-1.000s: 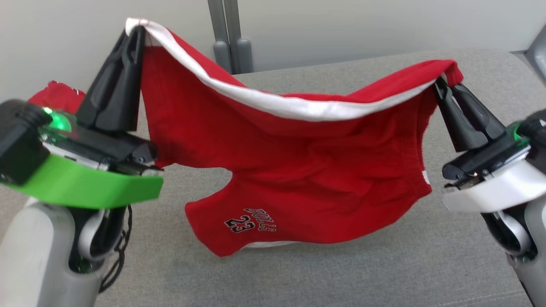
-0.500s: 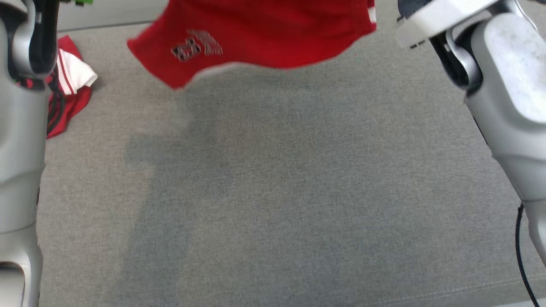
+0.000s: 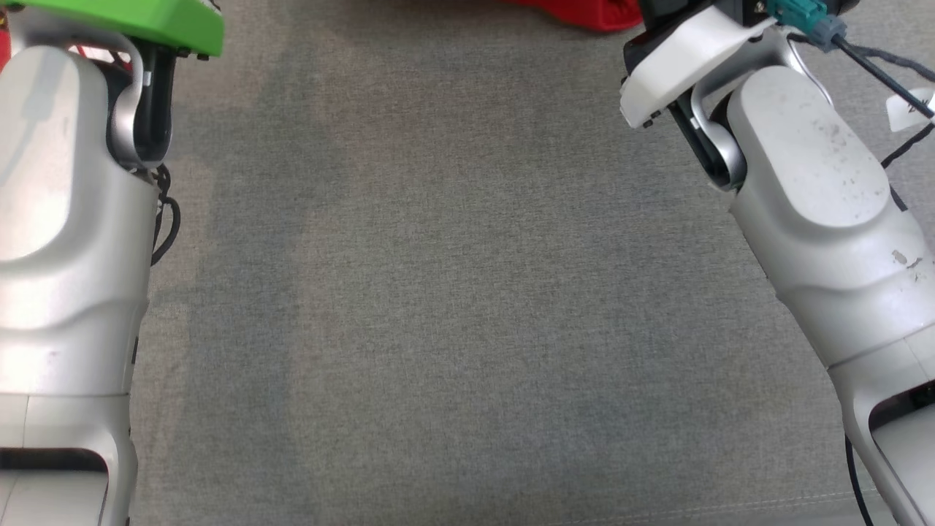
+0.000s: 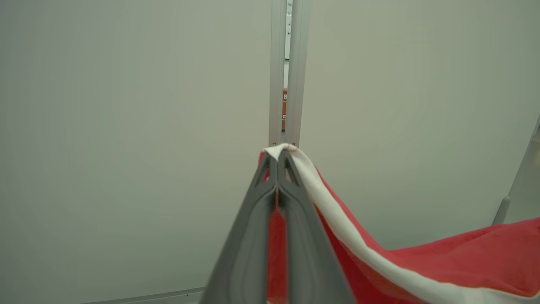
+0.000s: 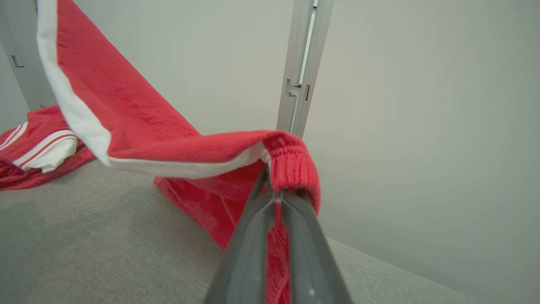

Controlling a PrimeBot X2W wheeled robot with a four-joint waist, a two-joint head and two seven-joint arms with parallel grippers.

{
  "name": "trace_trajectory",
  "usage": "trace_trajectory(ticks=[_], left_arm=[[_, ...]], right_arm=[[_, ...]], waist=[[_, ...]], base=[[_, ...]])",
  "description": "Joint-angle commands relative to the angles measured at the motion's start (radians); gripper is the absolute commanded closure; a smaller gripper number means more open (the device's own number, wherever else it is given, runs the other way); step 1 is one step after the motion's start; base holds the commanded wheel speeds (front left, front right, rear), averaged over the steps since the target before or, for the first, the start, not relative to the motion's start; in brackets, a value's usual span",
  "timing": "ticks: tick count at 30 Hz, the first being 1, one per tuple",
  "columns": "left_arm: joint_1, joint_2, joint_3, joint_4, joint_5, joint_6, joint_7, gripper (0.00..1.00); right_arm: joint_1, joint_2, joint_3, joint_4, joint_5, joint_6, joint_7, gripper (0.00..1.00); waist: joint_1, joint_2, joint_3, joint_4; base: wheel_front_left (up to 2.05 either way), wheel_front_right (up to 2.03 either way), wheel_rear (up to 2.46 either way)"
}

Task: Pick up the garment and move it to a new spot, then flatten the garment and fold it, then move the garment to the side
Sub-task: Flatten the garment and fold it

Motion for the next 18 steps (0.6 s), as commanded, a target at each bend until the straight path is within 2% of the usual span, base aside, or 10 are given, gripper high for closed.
trace_trajectory(ticks=[1,5,10,16,18], left_arm=[[0.03,0.004,0.024,-0.041,0.003,-0.008,-0.006,1.0],[0.152,0.008,0.088,-0.174,0.024,-0.02,-0.005,1.0],[0.353,0.008,0.118,-0.34,0.054,-0.025,-0.004,1.0],[0.617,-0.015,0.167,-0.538,0.071,-0.027,-0.004,1.0],[0.711,-0.038,0.178,-0.607,0.088,-0.027,-0.004,1.0]], right_arm=[[0.026,-0.009,0.002,-0.036,0.015,0.0,-0.003,1.0],[0.127,-0.034,0.011,-0.138,0.044,0.0,-0.003,1.0],[0.275,-0.071,0.033,-0.261,0.092,0.0,-0.003,1.0],[0.48,-0.098,0.006,-0.4,0.129,0.0,-0.004,1.0],[0.557,-0.102,-0.01,-0.448,0.136,0.0,-0.003,1.0]], waist=[[-0.0003,0.0,0.03,0.025],[-0.0003,0.0,0.024,0.022],[-0.0003,0.0,-0.015,0.018],[-0.0003,0.0,-0.095,0.025],[-0.0003,0.0,-0.125,0.033]], base=[[0.0,0.0,0.0],[0.0,0.0,0.0],[0.0,0.0,0.0],[0.0,0.0,0.0],[0.0,0.0,0.0]])
